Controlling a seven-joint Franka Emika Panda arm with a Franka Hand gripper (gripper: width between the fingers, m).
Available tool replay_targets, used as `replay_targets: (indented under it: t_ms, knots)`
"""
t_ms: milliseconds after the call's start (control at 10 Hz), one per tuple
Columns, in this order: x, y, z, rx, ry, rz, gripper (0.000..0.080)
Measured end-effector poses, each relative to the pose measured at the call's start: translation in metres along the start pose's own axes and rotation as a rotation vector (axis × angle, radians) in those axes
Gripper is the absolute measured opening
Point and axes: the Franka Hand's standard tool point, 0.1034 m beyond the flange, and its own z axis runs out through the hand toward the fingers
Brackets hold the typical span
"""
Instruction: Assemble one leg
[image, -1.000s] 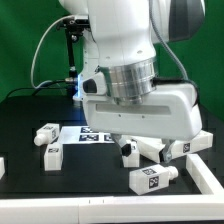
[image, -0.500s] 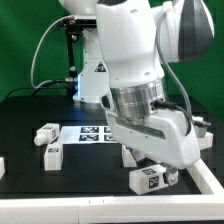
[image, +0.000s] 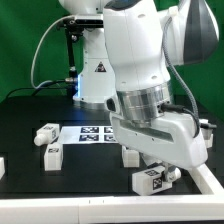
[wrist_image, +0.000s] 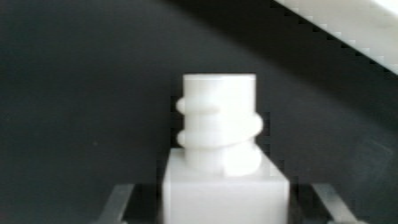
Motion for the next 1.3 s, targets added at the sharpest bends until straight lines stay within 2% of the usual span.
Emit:
replay_targets:
  t_ms: [200,300,400,500,700,900,1100,1200,1300]
  knots:
    - [0.021,0.011,-0.028,-0.018,-0.013,-0.139,0.0284]
    - [0.026,0.016,-0.047,-0.019,-0.017,-0.194,0.0284]
    - [0.027,0.02,-0.064,-0.006,0.005,-0.218,0.0284]
    - [0.025,0.025,-0.071,-0.001,0.017,-0.232,0.0284]
    - [0.024,0.026,-0.066,-0.006,0.012,-0.243,0.0285]
    - [0.025,0.031,-0.066,-0.01,0.012,-0.389,0.0285]
    - [0.025,0.081,-0.076,-0.038,0.027,-0.586,0.0285]
    - [0.022,0.098,-0.082,-0.043,0.055,-0.668,0.0285]
    - [0.018,0.1,-0.086,-0.041,0.058,-0.685,0.0285]
